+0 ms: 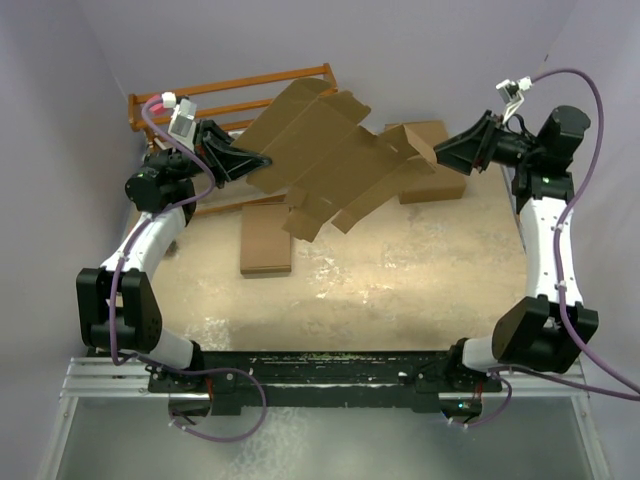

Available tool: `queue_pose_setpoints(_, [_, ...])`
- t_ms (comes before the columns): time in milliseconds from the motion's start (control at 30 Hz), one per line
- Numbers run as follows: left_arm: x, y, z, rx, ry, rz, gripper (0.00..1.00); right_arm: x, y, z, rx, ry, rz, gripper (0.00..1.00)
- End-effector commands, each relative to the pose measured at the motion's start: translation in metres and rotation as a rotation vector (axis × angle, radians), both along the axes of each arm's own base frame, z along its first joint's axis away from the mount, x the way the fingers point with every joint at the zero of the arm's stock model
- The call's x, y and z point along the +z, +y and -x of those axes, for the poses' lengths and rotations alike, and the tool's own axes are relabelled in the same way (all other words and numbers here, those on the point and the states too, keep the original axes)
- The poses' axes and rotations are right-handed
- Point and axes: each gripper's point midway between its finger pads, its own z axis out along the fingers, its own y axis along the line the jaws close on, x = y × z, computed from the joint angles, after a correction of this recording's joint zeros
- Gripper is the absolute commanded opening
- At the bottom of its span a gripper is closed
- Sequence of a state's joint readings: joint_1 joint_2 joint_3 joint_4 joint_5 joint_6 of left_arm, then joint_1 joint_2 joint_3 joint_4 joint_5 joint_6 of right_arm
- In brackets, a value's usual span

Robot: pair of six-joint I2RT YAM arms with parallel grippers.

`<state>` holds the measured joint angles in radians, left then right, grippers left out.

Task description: Fold the paper box

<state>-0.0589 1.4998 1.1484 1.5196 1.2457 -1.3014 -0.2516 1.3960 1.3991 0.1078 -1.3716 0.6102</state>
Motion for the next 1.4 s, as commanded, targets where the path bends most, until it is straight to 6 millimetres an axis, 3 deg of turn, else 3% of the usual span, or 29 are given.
queue_pose_setpoints(0, [0.023,0.003,0.017,0.004,-0.164,0.026,0.04,0.008,0.009,0.009,0.020,-0.021,0.005,0.72])
queue_pose_setpoints(500, [0.025,0.003,0.017,0.006,-0.166,0.032,0.04,-0.001,0.027,0.028,0.080,0.087,-0.020,0.72])
queue_pose_setpoints(833, [0.027,0.003,0.017,0.007,-0.167,0.041,0.04,-0.016,0.037,0.028,0.102,0.139,-0.028,0.72])
queue_pose_setpoints(1133, [0.030,0.003,0.019,0.010,-0.170,0.048,0.04,-0.023,0.044,0.033,0.151,0.123,-0.026,0.72])
queue_pose_setpoints(1367, [0.033,0.004,0.017,0.015,-0.168,0.065,0.04,-0.028,0.046,0.036,0.188,0.003,-0.001,0.72])
